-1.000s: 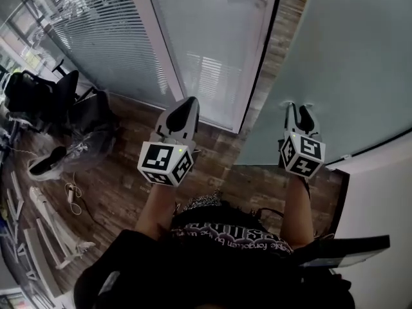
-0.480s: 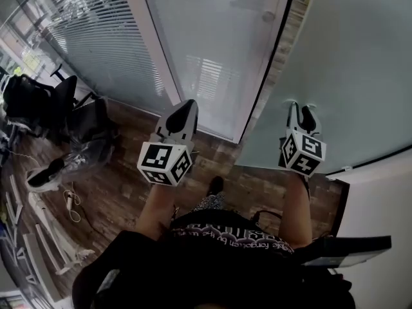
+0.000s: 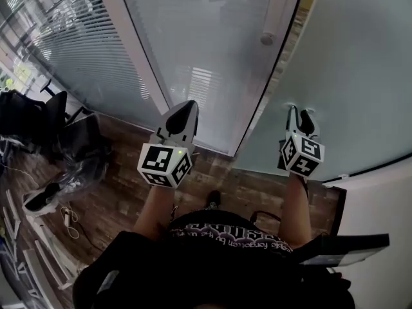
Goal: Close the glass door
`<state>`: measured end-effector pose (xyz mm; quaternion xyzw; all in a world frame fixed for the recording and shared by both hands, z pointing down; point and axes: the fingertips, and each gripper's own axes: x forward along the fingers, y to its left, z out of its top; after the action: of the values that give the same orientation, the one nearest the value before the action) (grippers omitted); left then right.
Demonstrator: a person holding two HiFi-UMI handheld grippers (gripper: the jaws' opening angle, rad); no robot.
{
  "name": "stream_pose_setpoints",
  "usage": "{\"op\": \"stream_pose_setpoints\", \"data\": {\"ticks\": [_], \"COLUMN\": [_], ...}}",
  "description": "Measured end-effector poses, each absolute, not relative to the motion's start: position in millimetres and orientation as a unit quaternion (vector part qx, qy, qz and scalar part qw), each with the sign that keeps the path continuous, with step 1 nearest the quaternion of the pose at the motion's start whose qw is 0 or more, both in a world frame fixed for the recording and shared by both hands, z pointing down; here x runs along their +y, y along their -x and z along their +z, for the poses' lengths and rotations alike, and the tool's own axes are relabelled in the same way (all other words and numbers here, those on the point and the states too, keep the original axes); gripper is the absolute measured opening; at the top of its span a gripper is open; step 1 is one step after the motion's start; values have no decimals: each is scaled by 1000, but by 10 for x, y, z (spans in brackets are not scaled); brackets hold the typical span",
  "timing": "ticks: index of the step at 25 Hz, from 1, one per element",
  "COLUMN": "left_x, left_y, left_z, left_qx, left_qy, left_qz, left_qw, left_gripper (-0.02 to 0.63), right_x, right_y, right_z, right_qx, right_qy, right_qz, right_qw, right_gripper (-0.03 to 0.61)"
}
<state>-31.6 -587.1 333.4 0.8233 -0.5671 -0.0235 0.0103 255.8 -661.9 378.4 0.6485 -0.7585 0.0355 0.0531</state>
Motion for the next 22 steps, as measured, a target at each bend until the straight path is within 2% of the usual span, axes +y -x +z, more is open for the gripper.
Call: {"op": "stream_pose_setpoints", "data": {"ticks": [22], "left_x": [-6663], "left_y": [528], "left_z": [3418], "left_qx": [-566], "left_qy": [-824], "left_qz": [-8], "left_qw": [14], "left_gripper": [-2], "right_x": [-7619], "right_y": [-2657], "right_z": [3775], "right_qx": [-737], "right_qy": [-673], "right_qz": [37], "right_qw": [51], "right_gripper": [107]}}
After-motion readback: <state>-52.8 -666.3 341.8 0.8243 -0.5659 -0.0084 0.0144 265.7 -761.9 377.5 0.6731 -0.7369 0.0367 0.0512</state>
